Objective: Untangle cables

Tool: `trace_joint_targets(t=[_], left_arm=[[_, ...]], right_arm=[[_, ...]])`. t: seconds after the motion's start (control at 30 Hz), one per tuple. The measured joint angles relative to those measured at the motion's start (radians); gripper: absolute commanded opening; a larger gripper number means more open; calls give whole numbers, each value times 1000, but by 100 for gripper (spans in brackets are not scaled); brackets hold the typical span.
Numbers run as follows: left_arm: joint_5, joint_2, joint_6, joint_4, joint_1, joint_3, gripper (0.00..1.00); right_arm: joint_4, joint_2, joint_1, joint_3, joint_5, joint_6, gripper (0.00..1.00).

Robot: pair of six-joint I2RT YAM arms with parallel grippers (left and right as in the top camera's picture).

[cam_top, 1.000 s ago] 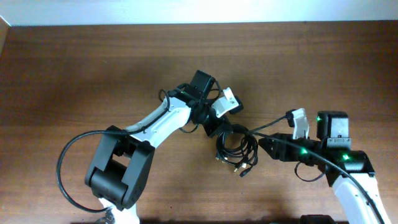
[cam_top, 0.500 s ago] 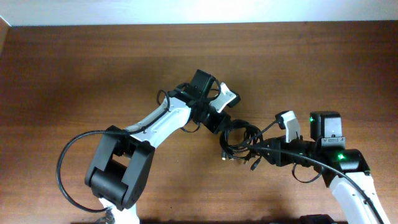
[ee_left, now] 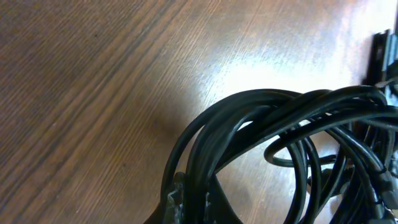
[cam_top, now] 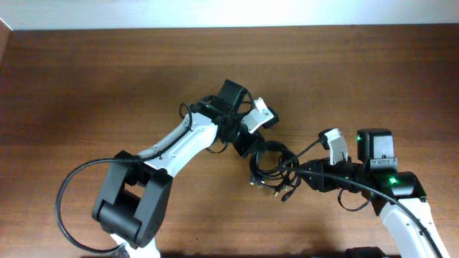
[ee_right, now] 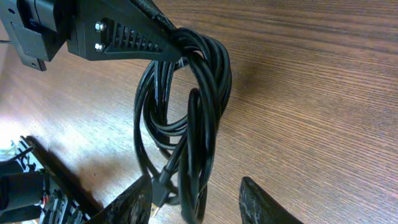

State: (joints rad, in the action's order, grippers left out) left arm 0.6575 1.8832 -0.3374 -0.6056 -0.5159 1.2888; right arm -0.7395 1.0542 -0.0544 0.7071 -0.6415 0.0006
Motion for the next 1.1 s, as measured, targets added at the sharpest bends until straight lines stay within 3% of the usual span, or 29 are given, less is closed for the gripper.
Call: trace_joint_targets(t=[0.2, 0.57, 0.7, 0.73, 0.93, 0.97, 1.0, 1.03, 1.1], left_arm=[[26, 0, -1, 0, 0, 0, 0], [51, 0, -1, 0, 0, 0, 0], [100, 0, -1, 0, 0, 0, 0], [100, 0, -1, -1, 0, 0, 0], [55, -1, -1, -4, -1, 0, 0], [49, -3, -1, -4, -2, 0, 2], [36, -6, 0, -8, -3, 0, 13], [19, -8, 0, -13, -5, 0, 41], [-8, -10, -5, -19, -6, 3, 49]], right_arm=[[3, 0, 0, 0, -8, -4, 34], [37, 6, 0, 0, -69, -4, 33], [44, 55, 0, 0, -76, -3, 14], [44, 67, 0, 0, -76, -3, 5], [67, 75, 0, 0, -71, 24, 4], [68, 75, 0, 0, -71, 30, 4], [72, 75, 0, 0, -71, 40, 4], [76, 75, 0, 0, -71, 53, 4], [79, 75, 0, 0, -71, 57, 4]])
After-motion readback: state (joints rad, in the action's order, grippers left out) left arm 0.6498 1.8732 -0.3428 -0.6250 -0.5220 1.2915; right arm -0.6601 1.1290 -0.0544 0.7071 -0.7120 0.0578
